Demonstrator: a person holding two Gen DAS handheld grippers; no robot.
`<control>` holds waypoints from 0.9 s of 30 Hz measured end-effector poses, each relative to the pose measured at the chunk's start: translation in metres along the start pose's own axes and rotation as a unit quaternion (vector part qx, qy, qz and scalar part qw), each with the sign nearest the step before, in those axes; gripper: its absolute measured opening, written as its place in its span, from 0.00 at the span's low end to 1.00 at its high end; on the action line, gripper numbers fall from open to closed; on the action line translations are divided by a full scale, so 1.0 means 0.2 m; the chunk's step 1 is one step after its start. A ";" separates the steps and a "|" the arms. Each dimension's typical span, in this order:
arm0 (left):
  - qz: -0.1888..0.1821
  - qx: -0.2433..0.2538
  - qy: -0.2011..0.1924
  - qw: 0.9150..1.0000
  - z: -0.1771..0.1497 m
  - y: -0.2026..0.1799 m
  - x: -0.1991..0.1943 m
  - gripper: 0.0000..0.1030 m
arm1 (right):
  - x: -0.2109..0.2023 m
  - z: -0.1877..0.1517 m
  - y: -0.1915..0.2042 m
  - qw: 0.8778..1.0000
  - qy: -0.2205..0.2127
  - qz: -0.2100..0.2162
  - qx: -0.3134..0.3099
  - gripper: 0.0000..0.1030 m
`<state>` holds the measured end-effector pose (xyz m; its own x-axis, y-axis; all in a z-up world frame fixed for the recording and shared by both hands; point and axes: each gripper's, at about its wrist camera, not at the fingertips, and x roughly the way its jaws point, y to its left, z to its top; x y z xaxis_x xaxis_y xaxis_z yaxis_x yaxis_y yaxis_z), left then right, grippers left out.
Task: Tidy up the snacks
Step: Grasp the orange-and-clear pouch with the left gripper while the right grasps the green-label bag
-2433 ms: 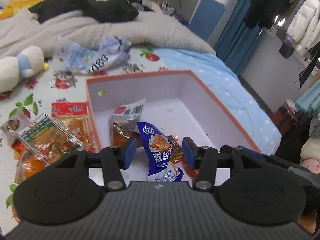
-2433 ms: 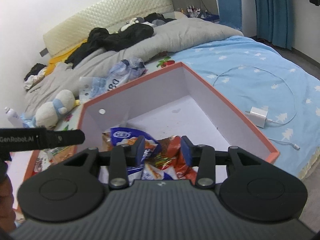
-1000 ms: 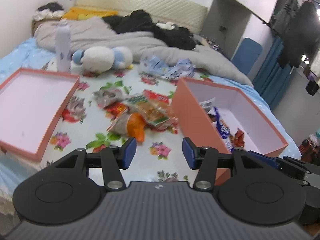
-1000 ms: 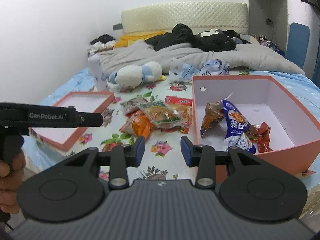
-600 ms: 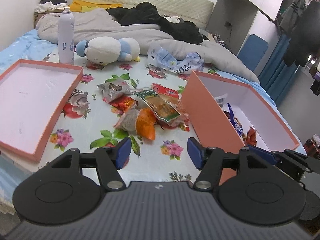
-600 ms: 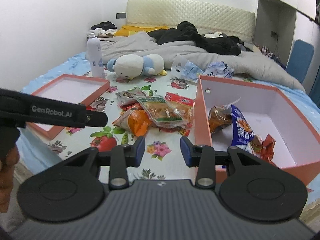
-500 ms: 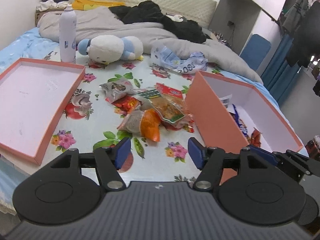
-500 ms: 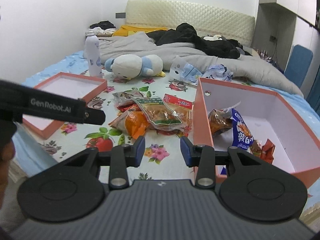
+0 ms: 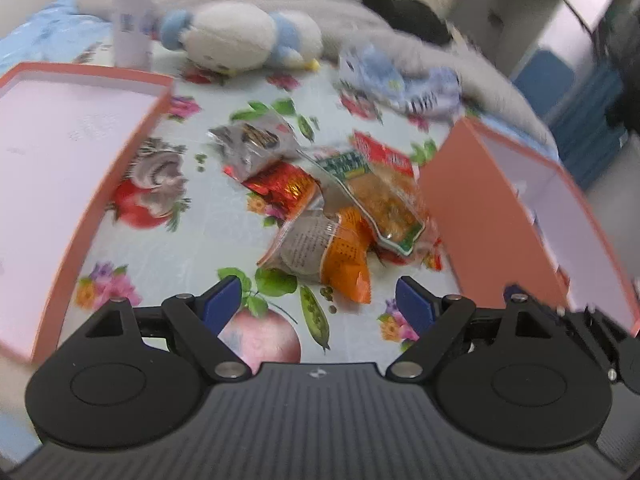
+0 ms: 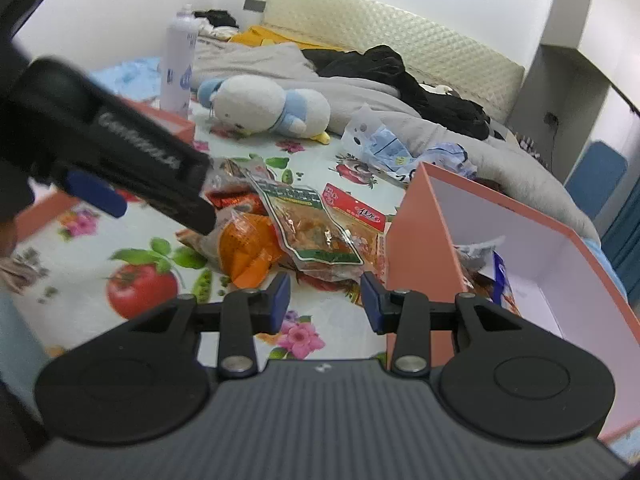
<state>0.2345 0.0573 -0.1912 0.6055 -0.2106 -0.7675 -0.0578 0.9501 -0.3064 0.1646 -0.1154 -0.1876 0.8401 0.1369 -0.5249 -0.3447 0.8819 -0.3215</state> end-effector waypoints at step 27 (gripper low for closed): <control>-0.031 0.054 0.035 0.997 0.11 0.03 0.47 0.67 | 0.34 0.01 0.10 0.996 0.036 0.015 -0.081 0.10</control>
<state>0.3084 0.0484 -0.2528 0.5473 -0.2810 -0.7883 0.0652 0.9534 -0.2945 0.2149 -0.0876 -0.2277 0.7985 0.1235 -0.5892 -0.4367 0.7926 -0.4256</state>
